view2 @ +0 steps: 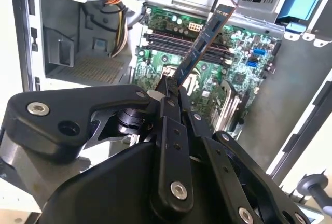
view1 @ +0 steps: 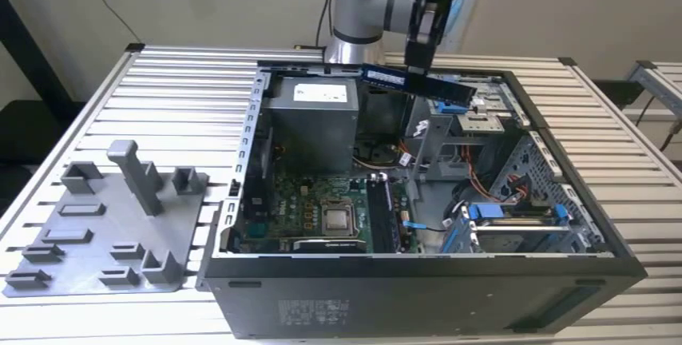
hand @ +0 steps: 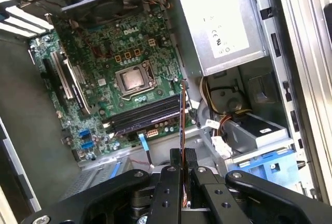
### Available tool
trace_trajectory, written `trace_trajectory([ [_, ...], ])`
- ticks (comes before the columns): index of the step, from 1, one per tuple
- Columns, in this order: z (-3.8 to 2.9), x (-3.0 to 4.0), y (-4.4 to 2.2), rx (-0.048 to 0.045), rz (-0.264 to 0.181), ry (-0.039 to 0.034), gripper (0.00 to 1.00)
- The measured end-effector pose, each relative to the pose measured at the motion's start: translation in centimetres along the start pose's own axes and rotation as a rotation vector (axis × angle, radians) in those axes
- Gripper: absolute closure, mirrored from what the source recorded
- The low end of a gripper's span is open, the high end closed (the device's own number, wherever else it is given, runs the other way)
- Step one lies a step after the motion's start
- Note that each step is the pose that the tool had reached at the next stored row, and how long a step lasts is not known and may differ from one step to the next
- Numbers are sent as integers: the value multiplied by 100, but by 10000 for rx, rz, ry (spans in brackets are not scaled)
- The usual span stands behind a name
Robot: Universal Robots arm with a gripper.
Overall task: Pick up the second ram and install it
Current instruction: 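Insert the second ram into the second slot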
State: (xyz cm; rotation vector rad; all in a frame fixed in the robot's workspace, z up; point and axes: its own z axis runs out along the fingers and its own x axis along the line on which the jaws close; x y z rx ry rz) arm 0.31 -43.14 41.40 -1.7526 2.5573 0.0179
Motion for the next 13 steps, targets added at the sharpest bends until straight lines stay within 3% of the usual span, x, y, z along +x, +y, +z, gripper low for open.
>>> trace_trajectory([
  [13,5,0,0,41,1014,14,86],
])
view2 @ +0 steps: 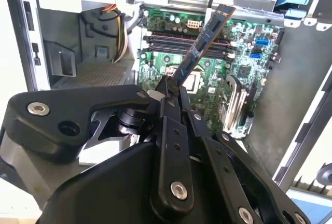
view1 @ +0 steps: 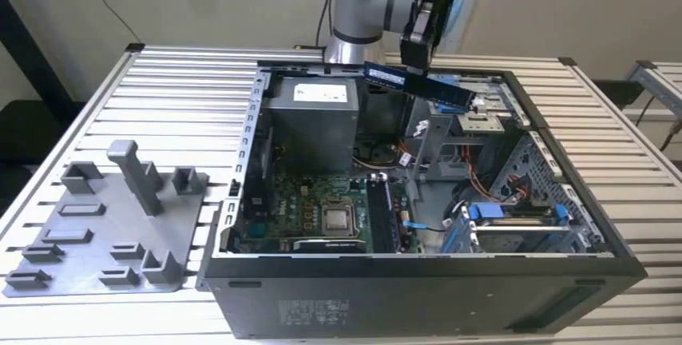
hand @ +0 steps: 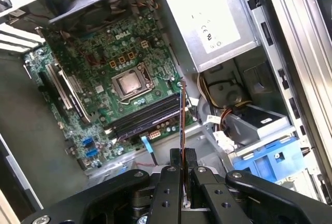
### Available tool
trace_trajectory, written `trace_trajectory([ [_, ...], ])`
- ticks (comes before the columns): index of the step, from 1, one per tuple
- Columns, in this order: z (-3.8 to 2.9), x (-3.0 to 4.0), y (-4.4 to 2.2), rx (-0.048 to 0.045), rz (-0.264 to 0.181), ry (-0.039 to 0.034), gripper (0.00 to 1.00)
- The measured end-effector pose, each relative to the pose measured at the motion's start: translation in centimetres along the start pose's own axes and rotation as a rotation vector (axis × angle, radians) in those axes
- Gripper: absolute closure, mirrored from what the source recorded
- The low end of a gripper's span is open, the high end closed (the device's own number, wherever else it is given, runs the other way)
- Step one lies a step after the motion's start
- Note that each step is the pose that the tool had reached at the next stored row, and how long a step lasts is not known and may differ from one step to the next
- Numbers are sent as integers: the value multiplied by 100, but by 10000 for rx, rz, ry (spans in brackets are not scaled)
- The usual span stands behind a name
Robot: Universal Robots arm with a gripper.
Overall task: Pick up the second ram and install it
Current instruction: 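Insert the second ram into the second slot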
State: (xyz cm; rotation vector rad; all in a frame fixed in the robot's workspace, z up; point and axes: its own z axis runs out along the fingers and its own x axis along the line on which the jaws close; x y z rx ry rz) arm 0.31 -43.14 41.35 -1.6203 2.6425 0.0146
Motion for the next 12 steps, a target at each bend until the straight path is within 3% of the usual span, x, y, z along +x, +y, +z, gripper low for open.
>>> trace_trajectory([
  [7,6,0,0,-38,422,34,86],
  [12,13,1,0,-21,970,42,86],
])
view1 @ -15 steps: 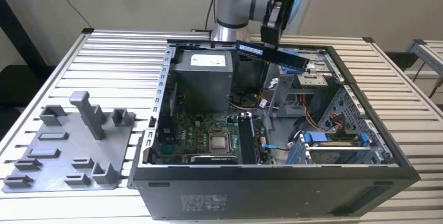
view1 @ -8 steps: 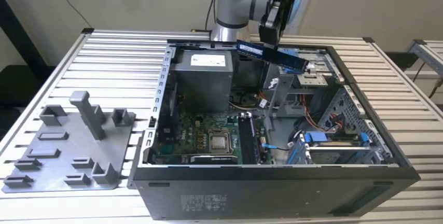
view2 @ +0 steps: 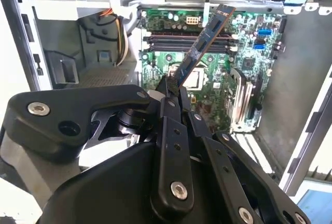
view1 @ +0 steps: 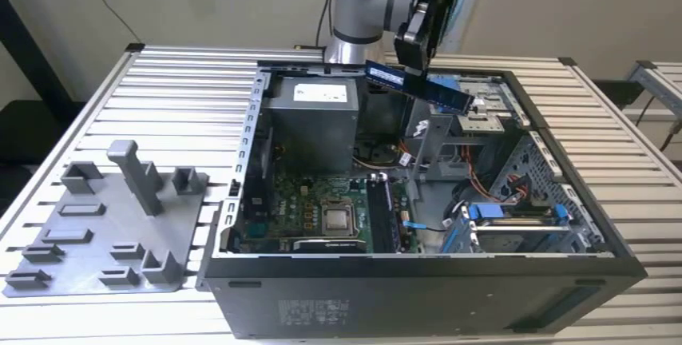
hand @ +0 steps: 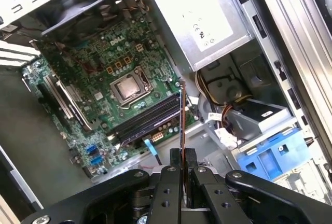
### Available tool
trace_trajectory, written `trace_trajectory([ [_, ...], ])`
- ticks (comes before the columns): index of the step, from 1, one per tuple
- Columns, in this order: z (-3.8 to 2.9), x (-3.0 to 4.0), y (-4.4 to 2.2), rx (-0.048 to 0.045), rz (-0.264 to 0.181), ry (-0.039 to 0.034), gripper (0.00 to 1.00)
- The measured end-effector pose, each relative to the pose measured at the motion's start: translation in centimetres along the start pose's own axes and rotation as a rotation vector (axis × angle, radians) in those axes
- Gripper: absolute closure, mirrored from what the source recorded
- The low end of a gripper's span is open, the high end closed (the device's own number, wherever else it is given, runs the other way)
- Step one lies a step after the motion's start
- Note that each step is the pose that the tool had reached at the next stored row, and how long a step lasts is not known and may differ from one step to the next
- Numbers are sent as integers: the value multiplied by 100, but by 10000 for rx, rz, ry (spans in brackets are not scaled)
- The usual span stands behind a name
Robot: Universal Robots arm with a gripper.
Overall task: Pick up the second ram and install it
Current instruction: 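Insert the second ram into the second slot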
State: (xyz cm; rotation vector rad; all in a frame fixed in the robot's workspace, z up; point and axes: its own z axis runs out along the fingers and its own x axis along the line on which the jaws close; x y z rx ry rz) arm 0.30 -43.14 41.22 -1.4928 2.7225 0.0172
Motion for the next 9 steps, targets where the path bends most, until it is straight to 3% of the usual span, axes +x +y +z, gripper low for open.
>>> trace_trajectory([
  [9,11,0,0,18,865,18,86],
])
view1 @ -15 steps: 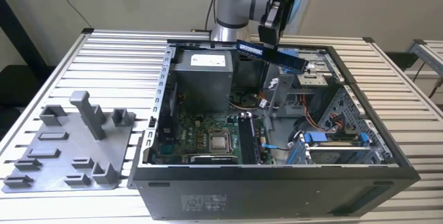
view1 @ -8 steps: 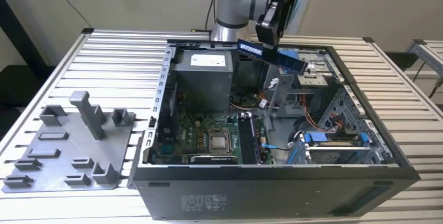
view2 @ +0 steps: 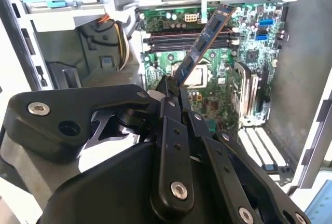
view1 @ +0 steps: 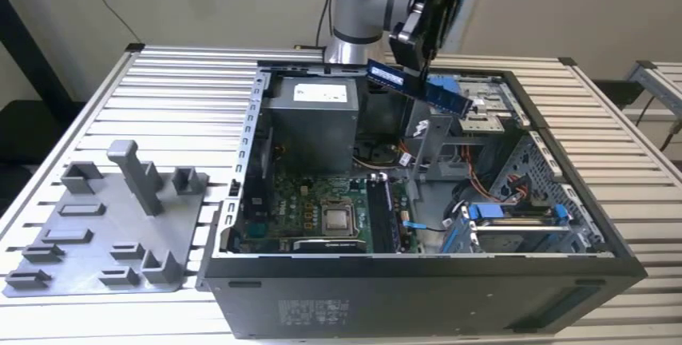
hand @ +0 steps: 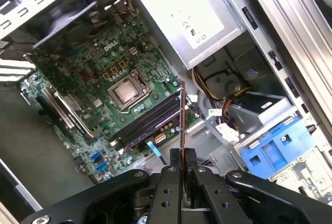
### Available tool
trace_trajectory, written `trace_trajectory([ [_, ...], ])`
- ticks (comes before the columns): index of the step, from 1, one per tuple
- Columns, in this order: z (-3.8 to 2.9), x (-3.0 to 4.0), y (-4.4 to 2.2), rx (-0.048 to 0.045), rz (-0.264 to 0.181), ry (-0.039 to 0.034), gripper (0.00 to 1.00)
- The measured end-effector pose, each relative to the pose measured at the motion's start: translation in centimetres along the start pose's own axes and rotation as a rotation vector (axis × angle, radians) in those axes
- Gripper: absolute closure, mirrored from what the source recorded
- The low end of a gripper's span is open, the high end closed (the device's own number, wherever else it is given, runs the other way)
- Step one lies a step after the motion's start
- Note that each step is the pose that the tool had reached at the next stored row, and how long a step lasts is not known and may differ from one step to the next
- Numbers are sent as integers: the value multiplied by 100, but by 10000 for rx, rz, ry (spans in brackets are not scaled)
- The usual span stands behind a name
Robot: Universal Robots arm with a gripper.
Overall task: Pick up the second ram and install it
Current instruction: 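Insert the second ram into the second slot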
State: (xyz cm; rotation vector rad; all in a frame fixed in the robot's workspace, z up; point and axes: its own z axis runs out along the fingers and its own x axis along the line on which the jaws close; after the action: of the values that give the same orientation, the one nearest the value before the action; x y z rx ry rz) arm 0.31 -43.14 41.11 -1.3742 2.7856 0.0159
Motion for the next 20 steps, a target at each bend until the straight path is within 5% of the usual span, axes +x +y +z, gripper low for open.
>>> trace_trajectory([
  [20,32,2,1,-28,2254,96,86],
])
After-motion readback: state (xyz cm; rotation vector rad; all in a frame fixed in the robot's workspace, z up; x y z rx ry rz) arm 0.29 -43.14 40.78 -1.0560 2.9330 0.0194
